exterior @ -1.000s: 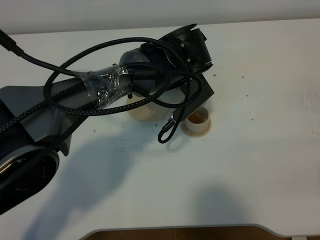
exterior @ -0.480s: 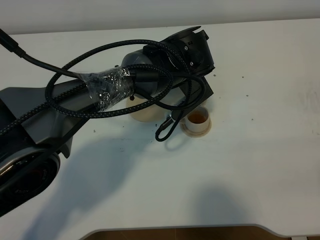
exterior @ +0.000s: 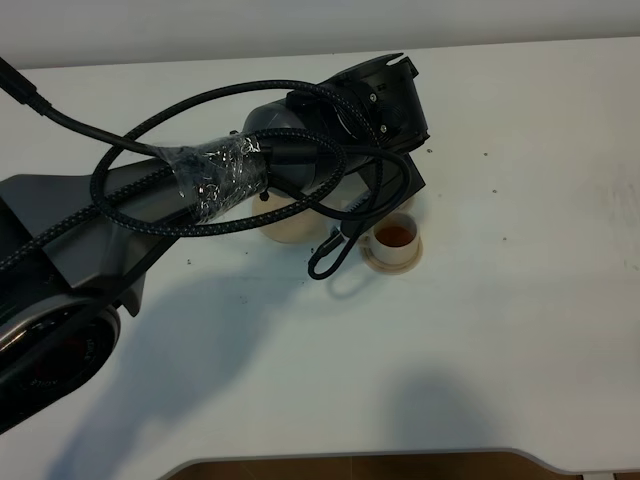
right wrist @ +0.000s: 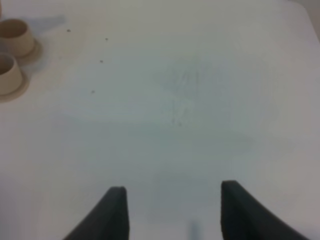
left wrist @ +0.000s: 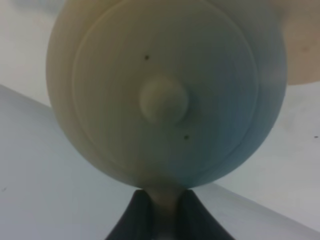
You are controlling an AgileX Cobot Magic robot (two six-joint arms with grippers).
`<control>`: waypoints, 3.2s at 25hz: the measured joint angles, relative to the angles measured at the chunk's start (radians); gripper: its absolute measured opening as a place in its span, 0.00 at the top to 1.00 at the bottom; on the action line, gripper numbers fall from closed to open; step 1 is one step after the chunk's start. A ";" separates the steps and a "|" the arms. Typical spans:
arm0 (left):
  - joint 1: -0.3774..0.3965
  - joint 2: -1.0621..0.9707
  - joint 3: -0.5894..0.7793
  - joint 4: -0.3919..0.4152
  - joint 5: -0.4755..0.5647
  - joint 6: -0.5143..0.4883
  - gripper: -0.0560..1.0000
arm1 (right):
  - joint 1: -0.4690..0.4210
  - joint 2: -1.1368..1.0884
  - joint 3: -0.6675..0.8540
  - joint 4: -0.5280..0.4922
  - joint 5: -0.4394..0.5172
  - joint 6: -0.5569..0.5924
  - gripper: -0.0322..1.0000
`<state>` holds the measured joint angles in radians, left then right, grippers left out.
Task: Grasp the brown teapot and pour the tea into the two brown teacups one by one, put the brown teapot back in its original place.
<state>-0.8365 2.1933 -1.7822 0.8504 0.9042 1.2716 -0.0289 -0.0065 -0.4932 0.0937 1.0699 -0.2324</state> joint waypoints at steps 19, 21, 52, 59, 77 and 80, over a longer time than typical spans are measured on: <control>0.000 0.000 0.000 0.026 -0.025 0.013 0.84 | 0.000 0.000 0.000 0.000 0.000 0.000 0.54; 0.000 0.000 0.000 0.026 -0.030 0.013 0.84 | 0.000 0.000 0.000 0.000 0.000 0.000 0.54; -0.019 0.000 0.000 0.057 -0.052 0.016 0.84 | 0.000 0.000 0.000 0.000 0.000 0.000 0.54; -0.019 0.000 0.000 0.073 -0.056 0.021 0.84 | 0.000 0.000 0.000 0.000 0.000 0.000 0.54; -0.019 0.000 0.000 0.002 -0.051 0.028 0.84 | 0.000 0.000 0.000 0.000 0.000 0.000 0.54; -0.012 0.000 0.000 -0.052 -0.025 0.031 0.84 | 0.000 0.000 0.000 0.000 0.000 0.000 0.54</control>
<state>-0.8483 2.1933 -1.7822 0.7984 0.8791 1.3028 -0.0289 -0.0065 -0.4932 0.0937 1.0699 -0.2324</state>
